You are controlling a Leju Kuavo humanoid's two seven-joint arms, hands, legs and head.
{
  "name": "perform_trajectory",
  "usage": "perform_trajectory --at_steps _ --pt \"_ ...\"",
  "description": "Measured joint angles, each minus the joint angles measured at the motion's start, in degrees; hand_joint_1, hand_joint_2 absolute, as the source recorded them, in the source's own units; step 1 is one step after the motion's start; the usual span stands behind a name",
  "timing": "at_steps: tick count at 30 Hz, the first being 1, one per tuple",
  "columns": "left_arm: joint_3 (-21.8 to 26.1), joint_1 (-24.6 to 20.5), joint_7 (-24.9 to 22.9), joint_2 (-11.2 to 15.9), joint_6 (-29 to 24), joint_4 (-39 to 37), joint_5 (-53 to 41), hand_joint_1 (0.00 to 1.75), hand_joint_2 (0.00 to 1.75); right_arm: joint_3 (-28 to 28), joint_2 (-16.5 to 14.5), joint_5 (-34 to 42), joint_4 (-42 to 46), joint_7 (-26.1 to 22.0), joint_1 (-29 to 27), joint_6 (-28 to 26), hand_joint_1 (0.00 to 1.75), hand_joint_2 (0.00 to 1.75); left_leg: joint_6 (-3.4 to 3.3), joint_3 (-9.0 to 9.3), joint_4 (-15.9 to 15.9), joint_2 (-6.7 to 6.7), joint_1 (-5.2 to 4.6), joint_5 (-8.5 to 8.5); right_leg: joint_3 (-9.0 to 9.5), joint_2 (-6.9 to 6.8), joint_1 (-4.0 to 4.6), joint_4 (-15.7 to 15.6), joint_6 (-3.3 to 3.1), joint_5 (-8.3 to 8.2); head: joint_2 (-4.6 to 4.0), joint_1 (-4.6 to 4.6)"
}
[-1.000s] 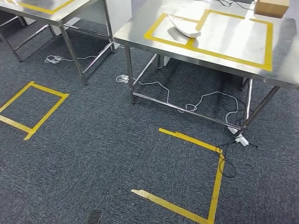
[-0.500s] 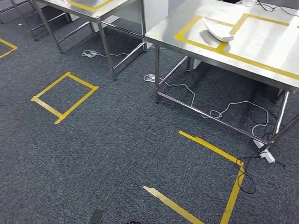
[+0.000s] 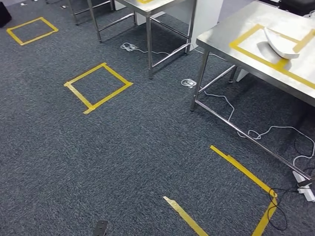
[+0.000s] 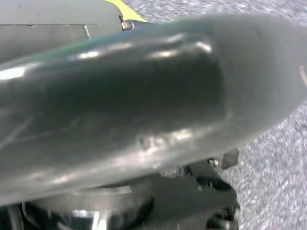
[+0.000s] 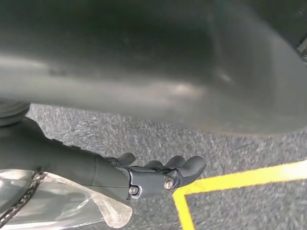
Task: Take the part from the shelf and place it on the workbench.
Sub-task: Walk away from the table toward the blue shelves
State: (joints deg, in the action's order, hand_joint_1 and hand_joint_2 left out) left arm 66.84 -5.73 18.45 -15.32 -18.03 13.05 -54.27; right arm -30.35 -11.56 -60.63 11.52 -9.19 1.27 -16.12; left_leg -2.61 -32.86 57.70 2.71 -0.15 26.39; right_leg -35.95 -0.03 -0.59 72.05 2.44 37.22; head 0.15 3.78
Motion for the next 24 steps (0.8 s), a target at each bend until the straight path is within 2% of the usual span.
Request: perform_trajectory --at_steps 1,2,3,4,5,6,7,8,10,11,12,13,14,15,16,17,18,19,20,21,22,23,24 --pt "0.1 0.1 0.0 0.0 -0.2 0.0 0.1 0.0 0.0 0.2 0.0 -0.3 0.0 0.2 0.0 0.1 0.0 0.0 0.03 0.05 0.1 0.87 -0.01 -0.01 1.1 0.34 -0.03 -2.9 -0.12 -2.21 0.0 0.01" --pt "0.1 0.1 -0.1 0.0 -0.5 0.0 0.2 0.0 0.0 0.5 0.0 -0.5 0.0 0.4 0.0 0.3 0.0 0.0 0.09 0.05 0.2 1.69 0.02 -0.01 2.75 1.35 -0.1 -6.9 -0.27 -4.52 0.0 -0.02" --pt "0.2 0.1 -0.2 0.0 -0.7 0.0 0.1 0.0 0.0 0.7 0.0 -0.7 -0.1 0.6 0.1 0.4 0.0 0.0 0.26 -0.07 0.4 2.49 -0.05 0.01 4.35 2.7 -0.24 -10.7 -0.4 -6.13 0.0 0.0" --pt "0.2 0.1 -0.3 0.0 -1.0 0.0 0.0 0.0 0.44 0.8 -0.1 -0.9 -0.1 0.8 0.1 0.5 0.0 0.0 0.5 -0.27 0.5 3.19 -0.06 -0.02 5.47 3.87 -0.35 -13.4 -0.5 -6.96 0.0 0.02" --pt "0.2 0.1 -0.5 0.1 -1.2 0.0 -0.1 0.0 0.87 0.9 -0.1 -1.0 -0.1 0.9 0.1 0.7 0.0 0.0 0.84 -0.52 0.6 3.81 -0.04 -0.09 6.11 4.67 -0.38 -14.6 -0.61 -7.05 0.0 0.03" --pt "0.2 0.1 -0.7 0.1 -1.4 0.0 -0.3 0.0 1.31 1.0 -0.1 -1.1 -0.2 1.0 0.2 0.8 0.0 0.0 1.26 -0.76 0.7 4.44 0.01 -0.24 6.38 4.64 -0.33 -15.0 -0.76 -6.88 0.0 0.06" --pt "0.2 0.3 -0.9 0.2 -1.5 0.0 -0.6 0.0 1.75 1.1 -0.2 -1.3 -0.2 1.0 0.2 0.9 0.0 0.0 1.64 -0.95 0.6 5.0 0.12 -0.41 6.55 4.05 -0.33 -15.1 -1.04 -6.97 0.0 0.07" --pt "0.2 0.4 -1.0 0.2 -1.5 0.0 -0.9 0.0 1.75 1.3 -0.3 -1.5 -0.2 0.8 0.3 0.7 0.0 0.0 1.97 -1.14 0.8 4.64 0.13 -0.31 6.79 3.37 -0.36 -15.3 -1.39 -7.15 0.0 0.09" --pt "0.1 0.6 -1.1 0.4 -1.6 0.0 -1.5 0.0 1.75 1.5 -0.6 -1.8 -0.2 0.0 0.2 -0.3 0.0 0.0 2.51 -2.49 3.7 1.9 0.01 1.59 7.0 1.76 -0.51 -15.6 -2.11 -7.39 0.0 0.39" --pt "0.1 0.6 -1.1 0.4 -1.6 0.0 -1.8 0.0 1.75 1.6 -0.7 -2.0 -0.2 -0.3 0.1 -0.8 0.0 0.0 2.75 -3.88 6.9 0.03 0.02 3.39 7.09 0.86 -0.46 -15.6 -2.34 -7.35 0.0 0.54" --pt "0.0 0.5 -1.1 0.5 -1.5 0.0 -2.0 0.0 1.75 1.7 -0.8 -2.0 -0.2 -0.5 0.0 -1.2 0.0 0.0 3.0 -5.69 10.9 -1.15 0.1 5.35 7.12 -0.11 -0.4 -15.6 -2.49 -7.24 0.0 0.64" --pt "0.0 0.5 -1.1 0.6 -1.5 0.0 -2.1 0.0 1.75 1.8 -0.8 -2.0 -0.2 -0.6 -0.1 -1.3 0.0 0.0 3.21 -7.31 14.4 -1.74 0.25 6.78 7.17 -1.09 -0.33 -15.6 -2.56 -7.14 0.0 0.63" --pt "0.0 0.6 -1.1 0.6 -1.4 0.0 -2.2 0.0 1.75 1.8 -0.8 -2.0 -0.2 -0.6 -0.1 -1.3 0.0 0.0 3.35 -8.24 16.6 -2.06 0.4 7.26 7.23 -2.03 -0.29 -15.6 -2.57 -7.04 0.0 0.62" --pt "0.0 0.7 -1.2 0.6 -1.4 0.0 -2.3 0.0 1.75 1.8 -0.8 -2.0 -0.2 -0.5 -0.1 -1.2 0.0 0.0 3.43 -8.13 16.7 -2.3 0.53 6.66 7.32 -2.88 -0.27 -15.6 -2.53 -6.92 0.0 0.63" --pt "0.0 0.8 -1.2 0.7 -1.4 0.0 -2.3 0.0 1.75 1.8 -0.8 -2.0 -0.2 -0.5 0.0 -1.1 0.0 0.0 3.42 -6.8 14.3 -2.65 0.6 5.02 7.49 -3.64 -0.26 -15.6 -2.47 -6.78 0.0 0.64" --pt "-0.1 0.9 -1.2 0.7 -1.4 0.0 -2.4 0.0 1.75 1.8 -0.8 -2.0 -0.2 -0.5 0.1 -1.1 0.0 0.0 3.3 -4.64 10.3 -3.54 0.59 2.97 7.74 -4.34 -0.25 -15.6 -2.32 -6.6 0.0 0.65" --pt "-0.1 0.8 -1.2 0.7 -1.4 0.0 -2.4 0.0 1.75 1.8 -0.8 -2.0 -0.2 -0.5 0.1 -1.0 0.0 0.0 3.17 -2.51 6.3 -4.86 0.35 1.61 7.83 -4.99 -0.11 -15.5 -2.06 -6.36 0.0 0.65" --pt "-0.1 0.7 -1.2 0.7 -1.3 0.0 -2.5 0.0 1.75 1.8 -0.8 -2.0 -0.2 -0.5 0.1 -1.0 0.0 0.0 2.89 -0.9 3.2 -5.96 0.15 0.79 7.88 -5.61 0.04 -15.5 -1.73 -6.08 0.0 0.61" --pt "-0.1 0.7 -1.2 0.7 -1.3 0.0 -2.5 0.0 1.75 1.8 -0.8 -2.0 -0.2 -0.5 0.1 -1.0 0.0 0.0 2.63 -0.06 1.5 -6.68 -0.06 0.65 7.92 -6.21 0.2 -15.5 -1.4 -5.82 0.0 0.54" --pt "-0.1 0.6 -1.2 0.8 -1.3 0.0 -2.5 0.0 1.75 1.8 -0.8 -2.0 -0.2 -0.5 0.2 -1.0 0.0 0.0 2.36 0.03 1.1 -6.68 -0.27 1.0 7.98 -6.8 0.32 -15.5 -1.08 -5.62 0.0 0.47" --pt "-0.1 0.7 -1.2 0.8 -1.3 0.0 -2.5 0.0 1.75 1.8 -0.8 -2.0 -0.2 -0.5 0.3 -1.0 0.0 0.0 1.99 -0.1 0.9 -6.05 -0.28 0.98 8.35 -7.4 0.32 -15.6 -0.81 -5.51 0.0 0.44" --pt "-0.1 0.8 -1.2 0.8 -1.3 0.0 -2.5 0.0 1.75 1.8 -0.8 -2.0 -0.2 -0.5 0.5 -1.0 0.0 0.0 1.64 -0.09 0.7 -5.39 -0.21 0.87 8.59 -7.41 0.23 -15.6 -0.52 -5.28 0.0 0.42" --pt "-0.1 0.9 -1.2 0.8 -1.4 0.0 -2.5 0.0 1.75 1.9 -0.8 -2.0 -0.2 -0.5 0.6 -1.0 0.0 0.0 1.24 -0.06 0.6 -4.77 -0.11 0.71 8.53 -6.42 0.13 -15.0 -0.25 -4.64 0.0 0.33"
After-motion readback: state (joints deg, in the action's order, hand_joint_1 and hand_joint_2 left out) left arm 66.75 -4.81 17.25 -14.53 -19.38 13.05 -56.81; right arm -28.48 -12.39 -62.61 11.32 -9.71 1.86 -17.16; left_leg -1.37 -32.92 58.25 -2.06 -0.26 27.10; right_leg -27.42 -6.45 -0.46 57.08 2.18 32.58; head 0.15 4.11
